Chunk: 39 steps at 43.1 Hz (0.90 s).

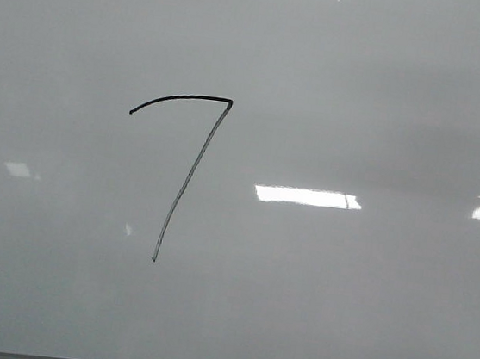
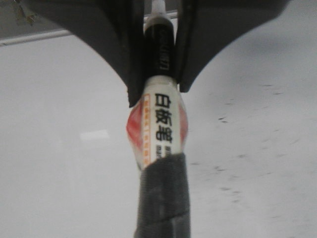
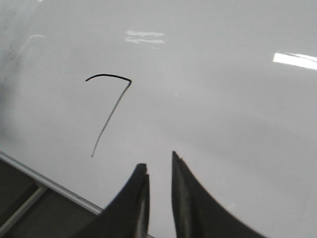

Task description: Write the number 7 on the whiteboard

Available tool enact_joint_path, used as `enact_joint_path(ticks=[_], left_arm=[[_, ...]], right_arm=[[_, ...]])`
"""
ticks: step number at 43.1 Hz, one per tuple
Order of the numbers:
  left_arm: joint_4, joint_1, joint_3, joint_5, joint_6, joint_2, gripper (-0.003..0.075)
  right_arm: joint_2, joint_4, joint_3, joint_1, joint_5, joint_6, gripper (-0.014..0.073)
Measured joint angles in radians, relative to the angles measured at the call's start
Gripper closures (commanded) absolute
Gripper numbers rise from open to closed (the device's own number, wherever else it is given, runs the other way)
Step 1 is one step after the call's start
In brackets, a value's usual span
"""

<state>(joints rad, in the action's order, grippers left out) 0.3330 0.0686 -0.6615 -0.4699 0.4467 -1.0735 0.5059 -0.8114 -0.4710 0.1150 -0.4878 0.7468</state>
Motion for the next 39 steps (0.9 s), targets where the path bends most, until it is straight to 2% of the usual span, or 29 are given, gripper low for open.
enact_joint_path(ticks=[4,19,32,36,39], left_arm=[[0.0,0.059,-0.002,0.039,0.0,-0.061,0.0741],[0.009,0.075,-0.004,0.287,0.0,-0.328,0.0741],[0.011,0.071,-0.004,0.356,0.0,-0.397,0.0739],[0.011,0.071,-0.004,0.357,0.0,-0.398,0.0705],[0.011,0.071,-0.004,0.357,0.0,-0.398,0.0645]], right_arm=[[-0.07,-0.004,0.048,-0.026,0.026,0.0,0.0666],[-0.132,-0.018,0.081,-0.033,0.053,-0.002,0.0662],[-0.132,-0.021,0.083,-0.033,0.053,-0.002,0.0662],[-0.132,-0.021,0.084,-0.033,0.053,-0.002,0.0662],[-0.132,-0.021,0.085,-0.033,0.053,-0.002,0.0662]])
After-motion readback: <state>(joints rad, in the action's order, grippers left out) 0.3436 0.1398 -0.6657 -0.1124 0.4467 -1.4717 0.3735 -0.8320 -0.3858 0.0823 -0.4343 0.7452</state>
